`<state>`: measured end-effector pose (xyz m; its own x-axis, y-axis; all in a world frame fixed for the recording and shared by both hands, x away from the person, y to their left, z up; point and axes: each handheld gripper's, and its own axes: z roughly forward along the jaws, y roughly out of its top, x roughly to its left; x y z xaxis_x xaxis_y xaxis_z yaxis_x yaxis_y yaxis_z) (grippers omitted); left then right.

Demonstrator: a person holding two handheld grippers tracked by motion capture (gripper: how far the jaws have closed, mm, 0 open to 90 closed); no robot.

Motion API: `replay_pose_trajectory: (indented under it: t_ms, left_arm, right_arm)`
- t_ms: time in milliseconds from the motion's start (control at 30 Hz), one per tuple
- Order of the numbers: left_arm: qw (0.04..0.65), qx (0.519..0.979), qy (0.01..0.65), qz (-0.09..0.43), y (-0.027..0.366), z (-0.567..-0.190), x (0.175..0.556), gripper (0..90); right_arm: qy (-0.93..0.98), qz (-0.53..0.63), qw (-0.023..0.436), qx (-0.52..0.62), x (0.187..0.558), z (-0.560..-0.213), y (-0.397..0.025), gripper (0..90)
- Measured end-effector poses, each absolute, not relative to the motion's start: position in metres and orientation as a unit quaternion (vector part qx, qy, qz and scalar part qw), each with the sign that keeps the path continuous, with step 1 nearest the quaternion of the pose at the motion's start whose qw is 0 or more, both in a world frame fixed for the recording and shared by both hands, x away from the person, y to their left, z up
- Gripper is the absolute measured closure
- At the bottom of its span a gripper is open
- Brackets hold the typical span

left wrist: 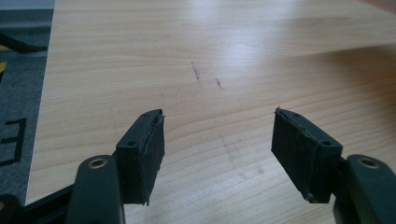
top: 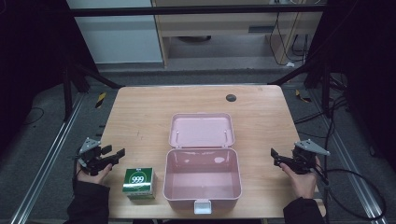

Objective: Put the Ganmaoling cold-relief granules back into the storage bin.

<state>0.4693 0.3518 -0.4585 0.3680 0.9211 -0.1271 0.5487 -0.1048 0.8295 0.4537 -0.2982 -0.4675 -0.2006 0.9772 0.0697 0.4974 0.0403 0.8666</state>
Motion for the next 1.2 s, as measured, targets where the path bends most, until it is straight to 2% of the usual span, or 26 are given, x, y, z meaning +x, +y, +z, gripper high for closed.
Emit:
replay_pose_trajectory:
  t_ms: [233, 467, 633, 1200]
  left_arm:
    - [0.44, 0.718, 0.5, 0.203, 0.35, -0.45, 0.467, 35.7]
    - [0.443, 0.747, 0.461, 0.185, 0.348, -0.44, 0.465, 36.3]
    - [0.431, 0.78, 0.421, 0.17, 0.343, -0.43, 0.465, 36.0]
    - [0.405, 0.845, 0.32, 0.139, 0.336, -0.389, 0.458, 33.6]
  right_arm:
    - [0.659, 0.402, 0.298, 0.562, 0.453, -0.466, -0.297, 0.4]
    - [0.659, 0.398, 0.304, 0.561, 0.45, -0.466, -0.299, 2.6]
    - [0.664, 0.389, 0.304, 0.56, 0.45, -0.467, -0.299, 3.5]
    - [0.683, 0.37, 0.302, 0.553, 0.451, -0.469, -0.298, 3.6]
